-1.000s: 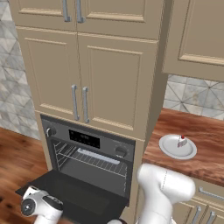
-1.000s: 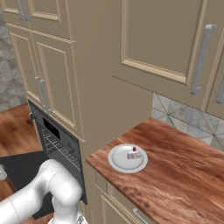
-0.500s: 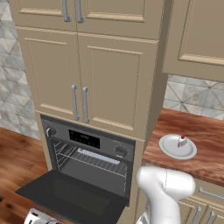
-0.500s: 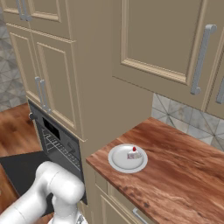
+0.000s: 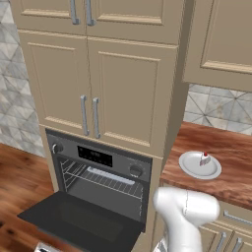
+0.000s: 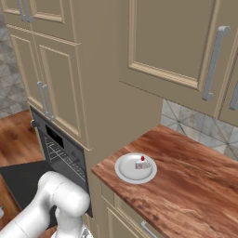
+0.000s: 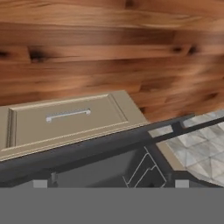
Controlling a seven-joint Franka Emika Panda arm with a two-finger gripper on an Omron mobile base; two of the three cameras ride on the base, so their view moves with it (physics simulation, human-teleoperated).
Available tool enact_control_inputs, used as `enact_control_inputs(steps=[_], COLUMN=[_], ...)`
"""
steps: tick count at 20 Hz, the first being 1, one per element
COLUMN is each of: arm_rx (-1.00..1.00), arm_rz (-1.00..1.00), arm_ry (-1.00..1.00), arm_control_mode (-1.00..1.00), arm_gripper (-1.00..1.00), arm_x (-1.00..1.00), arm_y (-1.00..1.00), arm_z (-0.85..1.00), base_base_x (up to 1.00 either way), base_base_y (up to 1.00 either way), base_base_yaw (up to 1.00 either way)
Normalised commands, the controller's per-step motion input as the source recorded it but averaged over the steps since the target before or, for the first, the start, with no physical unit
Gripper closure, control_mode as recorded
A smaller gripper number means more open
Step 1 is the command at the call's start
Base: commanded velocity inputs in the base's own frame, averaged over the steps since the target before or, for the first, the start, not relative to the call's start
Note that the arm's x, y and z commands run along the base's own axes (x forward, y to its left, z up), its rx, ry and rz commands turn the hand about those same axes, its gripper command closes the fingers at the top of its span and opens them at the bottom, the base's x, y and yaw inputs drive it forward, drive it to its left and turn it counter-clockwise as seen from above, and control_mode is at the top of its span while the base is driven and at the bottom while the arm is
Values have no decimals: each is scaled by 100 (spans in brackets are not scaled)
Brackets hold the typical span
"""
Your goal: Take the baked cake out of the oven and place it on the plate for cooling. Then close the oven door.
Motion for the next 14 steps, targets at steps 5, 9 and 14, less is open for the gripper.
enact_control_inputs(steps=[5,9,14], arm_rx=[-1,-4,-7], arm_rz=[-7,-8,-8], arm_ry=[-1,-2,-1], arm_control_mode=[-100,-100,-100], arm_gripper=[-100,-100,-100], arm_x=[18,11,15], arm_y=[28,38,39], arm_z=[-23,-27,-36], base_base_x=[0,0,0], base_base_y=[0,0,0], base_base_yaw=[0,0,0])
